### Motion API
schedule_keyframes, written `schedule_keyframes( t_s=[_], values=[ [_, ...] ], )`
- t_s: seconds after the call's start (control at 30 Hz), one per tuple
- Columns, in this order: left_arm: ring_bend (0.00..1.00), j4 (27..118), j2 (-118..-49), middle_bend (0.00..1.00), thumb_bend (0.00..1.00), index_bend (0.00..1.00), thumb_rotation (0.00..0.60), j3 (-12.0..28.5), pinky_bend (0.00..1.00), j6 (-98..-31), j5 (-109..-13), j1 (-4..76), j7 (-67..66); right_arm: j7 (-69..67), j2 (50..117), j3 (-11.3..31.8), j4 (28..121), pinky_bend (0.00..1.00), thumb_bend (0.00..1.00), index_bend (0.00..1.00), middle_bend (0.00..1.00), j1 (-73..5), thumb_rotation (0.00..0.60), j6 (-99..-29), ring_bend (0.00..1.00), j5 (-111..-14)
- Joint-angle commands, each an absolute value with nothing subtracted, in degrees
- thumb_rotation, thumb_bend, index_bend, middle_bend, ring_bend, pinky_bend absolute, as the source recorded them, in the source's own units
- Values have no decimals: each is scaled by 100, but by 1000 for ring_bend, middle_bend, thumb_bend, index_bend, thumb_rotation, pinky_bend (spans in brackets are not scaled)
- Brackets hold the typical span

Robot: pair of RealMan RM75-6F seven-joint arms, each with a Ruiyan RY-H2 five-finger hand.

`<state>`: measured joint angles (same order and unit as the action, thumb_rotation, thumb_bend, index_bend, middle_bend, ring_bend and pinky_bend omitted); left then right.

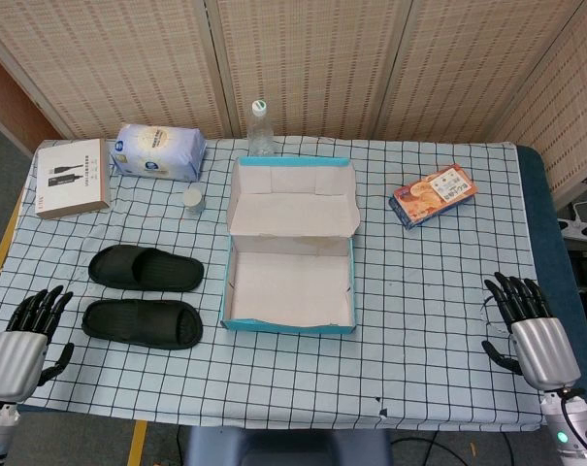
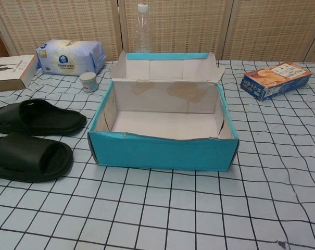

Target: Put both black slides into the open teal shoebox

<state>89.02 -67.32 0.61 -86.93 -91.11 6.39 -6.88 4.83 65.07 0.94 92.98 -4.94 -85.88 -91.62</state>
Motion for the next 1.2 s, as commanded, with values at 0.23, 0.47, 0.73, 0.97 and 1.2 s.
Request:
schedule_keyframes(
  t_s=[0.23, 0.47, 0.73, 0.97, 1.2],
  values=[
    [0, 9483, -6694, 0, 404, 0, 600, -264, 100, -7531, -9475, 1190, -977, 412, 6441, 53, 9342, 0, 151, 0, 0, -460, 600, -8612, 0, -9217],
    [0, 9850, -7131, 0, 402, 0, 600, -42, 97, -6776, -8871, 1544, -2280, 274, 6382, 7, 9352, 0, 151, 0, 0, -477, 600, -8533, 0, -9249],
    [0, 9826, -7513, 0, 398, 0, 600, 230, 97, -6190, -8007, 1939, -3072, 227, 6338, -14, 9371, 0, 151, 0, 0, -512, 600, -8424, 0, -9234],
    [0, 9655, -7761, 0, 397, 0, 600, 259, 100, -5952, -7414, 2126, -3497, 154, 6303, -36, 9386, 0, 151, 0, 0, -549, 600, -8331, 0, -9235],
    [0, 9475, -7917, 0, 397, 0, 600, 275, 131, -5887, -6868, 2273, -3837, 120, 6277, -34, 9395, 0, 151, 0, 0, -548, 600, -8327, 0, -9220]
  ],
)
